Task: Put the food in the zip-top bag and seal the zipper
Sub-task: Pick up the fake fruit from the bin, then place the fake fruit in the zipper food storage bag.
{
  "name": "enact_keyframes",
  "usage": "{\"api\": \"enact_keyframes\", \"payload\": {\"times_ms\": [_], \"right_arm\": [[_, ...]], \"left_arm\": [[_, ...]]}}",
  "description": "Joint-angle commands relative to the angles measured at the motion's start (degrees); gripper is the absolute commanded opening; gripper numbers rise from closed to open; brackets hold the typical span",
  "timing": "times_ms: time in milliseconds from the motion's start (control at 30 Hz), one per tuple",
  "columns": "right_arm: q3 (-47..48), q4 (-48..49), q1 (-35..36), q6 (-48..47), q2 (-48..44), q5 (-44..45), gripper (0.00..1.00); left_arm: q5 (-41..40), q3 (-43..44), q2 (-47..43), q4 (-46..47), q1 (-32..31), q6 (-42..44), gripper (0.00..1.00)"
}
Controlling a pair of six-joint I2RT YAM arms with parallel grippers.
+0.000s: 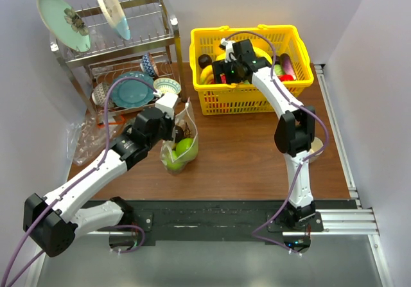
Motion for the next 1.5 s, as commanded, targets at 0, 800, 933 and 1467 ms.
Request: {"api": "enact_keyframes", "payload": {"times_ms": [0, 800, 933, 1467], "right_arm": [[-2.73, 7.08, -0.18, -1.19, 1.56, -4.05, 0.89], [-0.09, 13.15, -1.68, 7.07, -9.23, 2.97, 0.3], [-3.61, 19.82, -1.85, 9.09, -15.03, 6.31, 0.3], [-33.29, 42.57, -1.41, 27.0, -38.85, -28.3, 0.29]], "left_arm": [[-0.08, 0.21, 0.55, 1.92, 0.35, 0.95, 0.0], [-0.08, 0.21, 0.55, 1.57, 0.44, 0.86, 0.0], [-0.08, 0.21, 0.55, 1.57, 0.44, 0.86, 0.0], [-0.42, 0.38, 0.91, 1.13, 0.44, 0.95, 0.0]]}}
